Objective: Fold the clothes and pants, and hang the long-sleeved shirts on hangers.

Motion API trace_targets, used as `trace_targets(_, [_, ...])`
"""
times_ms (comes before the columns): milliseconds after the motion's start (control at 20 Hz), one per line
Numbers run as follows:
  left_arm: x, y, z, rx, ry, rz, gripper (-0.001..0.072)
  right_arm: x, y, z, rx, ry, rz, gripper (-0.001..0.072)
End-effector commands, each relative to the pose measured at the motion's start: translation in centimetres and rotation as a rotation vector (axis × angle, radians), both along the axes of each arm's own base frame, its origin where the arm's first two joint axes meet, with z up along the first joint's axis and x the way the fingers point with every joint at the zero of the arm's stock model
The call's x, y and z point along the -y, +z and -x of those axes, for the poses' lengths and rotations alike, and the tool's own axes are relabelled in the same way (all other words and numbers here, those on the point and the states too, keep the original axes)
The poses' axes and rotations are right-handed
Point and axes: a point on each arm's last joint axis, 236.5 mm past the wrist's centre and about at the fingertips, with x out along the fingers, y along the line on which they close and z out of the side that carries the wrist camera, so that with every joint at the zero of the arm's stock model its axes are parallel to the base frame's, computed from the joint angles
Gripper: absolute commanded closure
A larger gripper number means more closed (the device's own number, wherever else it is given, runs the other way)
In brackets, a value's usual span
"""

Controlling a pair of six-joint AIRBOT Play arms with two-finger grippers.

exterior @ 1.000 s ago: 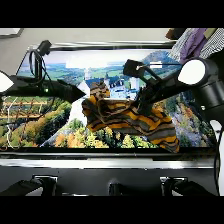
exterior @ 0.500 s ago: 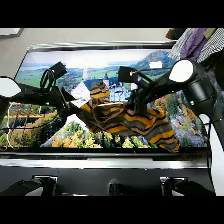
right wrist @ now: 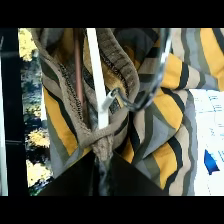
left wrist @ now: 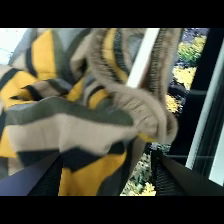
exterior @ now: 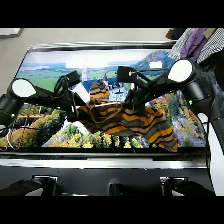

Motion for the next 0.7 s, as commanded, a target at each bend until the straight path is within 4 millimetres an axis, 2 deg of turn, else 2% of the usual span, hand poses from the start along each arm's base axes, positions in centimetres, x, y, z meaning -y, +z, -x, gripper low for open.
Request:
trace_targets(0, [0.4, -1.2, 0.1, -0.021, -0.025, -0.01, 0.017, -0.5, 0.5, 0.3, -0.003, 0.007, -0.028, 0.0682])
trace_targets(50, [0.4, -1.3, 0.1, -0.022, -0.025, -0.01, 0.0381, -0.5, 0.6, 0.5, -0.005, 0.01, -0.028, 0.0682])
trace_targets(100, [0.4, -1.3, 0.1, -0.013, -0.036, -0.012, 0.0658, -0.4, 0.7, 0.6, -0.008, 0.013, -0.027, 0.0682])
trace_targets(150, [0.4, -1.1, 0.1, 0.006, -0.054, -0.014, 0.0679, -0.4, 0.7, 0.7, -0.012, 0.016, -0.026, 0.0681])
trace_targets(300, [0.3, -0.6, 0.0, 0.019, -0.052, -0.011, 0.068, -0.4, 0.6, 0.8, -0.013, 0.016, -0.024, 0.0679])
trace_targets(350, [0.2, -0.5, -0.1, 0.024, -0.049, -0.01, 0.068, -0.4, 0.7, 0.7, -0.01, 0.015, -0.025, 0.0646])
trace_targets(400, [0.2, -0.2, 0.0, 0.03, -0.049, -0.008, 0.068, -0.3, 0.8, 0.7, -0.006, 0.012, -0.026, 0.0528])
trace_targets(450, [0.2, 0.1, 0.1, 0.037, -0.049, -0.006, 0.068, -0.1, 0.9, 0.5, 0.009, 0.002, -0.018, 0.0467])
trace_targets(550, [0.1, 0.7, 0.3, 0.053, -0.05, -0.001, 0.0681, 1.0, 1.6, -0.2, 0.06, -0.047, 0.012, 0.044])
trace_targets(650, [0.1, 1.4, 0.5, 0.07, -0.05, 0.004, 0.0681, 2.7, 3.2, -1.2, 0.14, -0.122, 0.04, 0.0362])
